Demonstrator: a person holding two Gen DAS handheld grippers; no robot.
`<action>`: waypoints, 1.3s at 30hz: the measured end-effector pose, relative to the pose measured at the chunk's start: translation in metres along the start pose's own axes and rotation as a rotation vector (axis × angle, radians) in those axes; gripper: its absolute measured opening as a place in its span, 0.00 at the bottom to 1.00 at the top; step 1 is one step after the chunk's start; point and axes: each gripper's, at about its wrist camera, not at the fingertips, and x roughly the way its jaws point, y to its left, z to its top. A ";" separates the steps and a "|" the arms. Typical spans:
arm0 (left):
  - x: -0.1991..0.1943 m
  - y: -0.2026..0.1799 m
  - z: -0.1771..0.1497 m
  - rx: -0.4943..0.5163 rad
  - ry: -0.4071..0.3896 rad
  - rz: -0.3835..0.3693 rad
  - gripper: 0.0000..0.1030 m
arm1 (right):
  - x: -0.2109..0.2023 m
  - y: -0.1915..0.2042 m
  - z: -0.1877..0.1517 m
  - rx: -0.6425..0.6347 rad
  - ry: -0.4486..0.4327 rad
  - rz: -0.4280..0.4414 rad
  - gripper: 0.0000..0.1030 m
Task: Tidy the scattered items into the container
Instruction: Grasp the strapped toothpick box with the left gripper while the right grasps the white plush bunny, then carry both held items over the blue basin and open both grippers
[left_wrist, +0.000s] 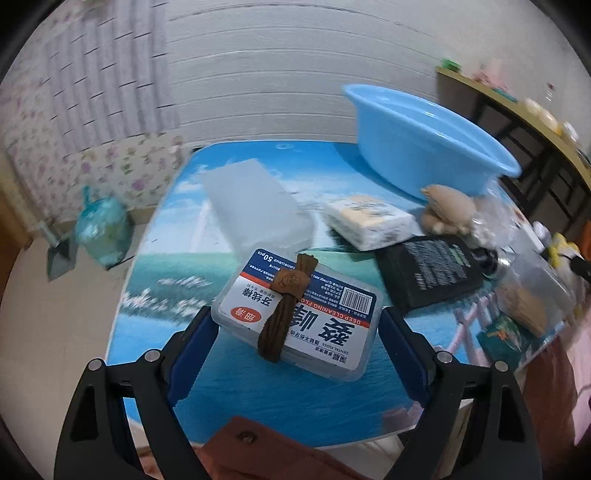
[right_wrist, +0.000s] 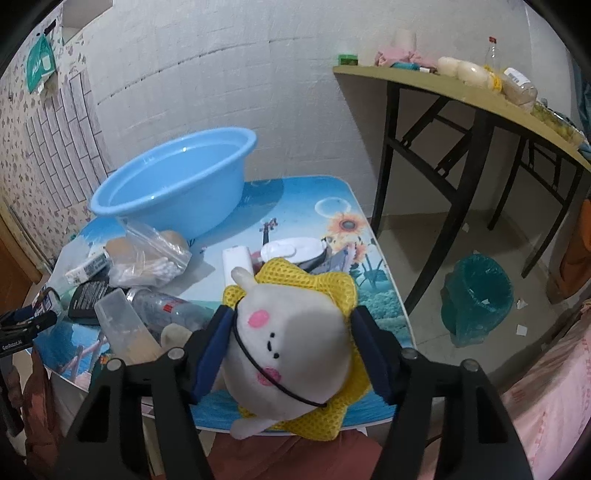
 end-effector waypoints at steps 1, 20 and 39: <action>0.000 0.002 -0.001 -0.018 0.003 0.011 0.86 | -0.001 0.000 0.001 0.001 -0.002 -0.001 0.63; 0.003 0.012 -0.006 0.149 0.030 -0.038 0.96 | 0.005 0.005 -0.005 -0.025 0.068 0.007 0.71; -0.014 0.005 0.004 0.146 -0.030 -0.100 0.80 | -0.002 0.010 0.002 -0.045 0.041 0.018 0.63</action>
